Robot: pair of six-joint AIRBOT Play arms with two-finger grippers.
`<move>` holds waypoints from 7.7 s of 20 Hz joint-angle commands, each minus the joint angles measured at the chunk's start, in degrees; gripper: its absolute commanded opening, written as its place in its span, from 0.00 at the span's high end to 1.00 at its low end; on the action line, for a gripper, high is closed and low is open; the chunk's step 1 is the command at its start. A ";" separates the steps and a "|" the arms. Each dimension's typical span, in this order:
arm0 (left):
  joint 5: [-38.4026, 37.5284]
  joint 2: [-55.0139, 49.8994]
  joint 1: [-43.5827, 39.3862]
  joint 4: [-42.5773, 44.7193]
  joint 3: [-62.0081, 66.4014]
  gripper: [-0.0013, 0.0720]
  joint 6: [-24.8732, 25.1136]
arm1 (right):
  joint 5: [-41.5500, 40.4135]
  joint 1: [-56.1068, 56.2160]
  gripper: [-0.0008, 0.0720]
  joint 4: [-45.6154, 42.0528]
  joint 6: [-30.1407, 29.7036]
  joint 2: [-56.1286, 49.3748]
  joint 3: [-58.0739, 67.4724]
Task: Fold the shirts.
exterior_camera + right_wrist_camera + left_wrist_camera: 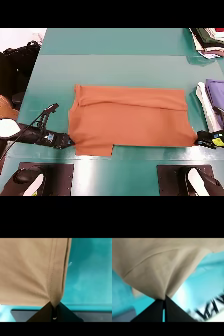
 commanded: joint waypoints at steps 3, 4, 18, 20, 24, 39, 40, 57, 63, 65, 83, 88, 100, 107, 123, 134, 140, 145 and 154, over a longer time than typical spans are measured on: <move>1.16 0.24 0.00 -0.11 7.52 0.95 -0.83 | 1.86 1.75 0.96 -0.55 2.56 1.92 7.48; 4.15 -2.49 0.00 1.42 9.64 0.95 1.64 | 0.59 3.39 0.96 0.13 2.62 -0.81 10.19; 35.67 -45.46 0.55 3.72 37.40 0.57 9.35 | -11.04 13.64 0.73 14.03 4.35 -46.75 48.57; 34.73 -45.44 0.55 3.67 39.39 0.24 9.14 | -8.68 11.82 0.24 18.01 4.15 -49.99 51.98; 24.74 -44.98 0.52 2.86 43.36 0.40 9.16 | -3.67 6.43 0.24 19.34 0.13 -51.06 51.78; 30.18 -47.56 -10.38 -2.19 43.36 0.95 7.32 | -6.75 4.50 0.32 25.51 -10.16 -55.36 38.23; 30.47 -48.74 -11.93 -2.19 43.41 0.95 7.32 | -5.49 5.53 0.43 25.44 -10.19 -56.02 39.04; 34.60 -74.34 -29.79 -5.33 62.36 0.95 4.31 | -2.25 20.90 0.96 43.45 -6.91 -37.22 56.50; 35.58 -76.54 -30.34 -5.77 62.90 0.95 4.17 | -6.23 31.30 0.96 43.50 -6.08 -37.24 60.65; 35.69 -76.35 -30.01 -5.68 63.01 0.95 4.24 | -6.82 33.31 0.96 43.45 -6.05 -37.27 60.63; 12.61 -40.24 4.50 14.45 63.19 0.95 5.11 | -32.06 74.79 0.31 43.08 -6.73 -54.93 60.65; 9.05 -39.76 5.07 14.03 63.14 0.95 5.95 | -22.23 68.43 0.38 30.27 -4.48 -51.56 59.14; 8.55 -40.04 5.07 12.41 63.10 0.95 5.97 | -19.74 33.44 0.12 38.12 -5.64 -49.13 34.14; 9.57 -40.04 5.07 12.28 63.10 0.95 5.95 | -14.88 42.18 0.20 46.21 -6.01 -65.09 48.72; 16.50 -40.04 -6.29 8.98 63.10 0.95 5.90 | -15.65 28.98 0.96 48.81 -5.92 -62.29 68.41; 27.06 -40.04 -15.45 8.55 63.10 0.95 5.90 | -18.01 -10.73 0.96 48.83 -5.92 -56.68 71.71; 27.41 -40.04 -15.45 8.55 63.10 0.95 5.90 | -17.14 -16.35 0.96 48.96 -5.99 -56.61 72.98; 26.77 -40.04 -15.45 8.55 63.10 0.95 5.92 | -12.74 -16.35 0.96 46.49 -7.54 -55.84 83.82; 25.70 -40.04 -15.45 8.59 63.10 0.95 6.47 | -9.40 -22.80 0.96 33.22 -7.58 -36.61 66.75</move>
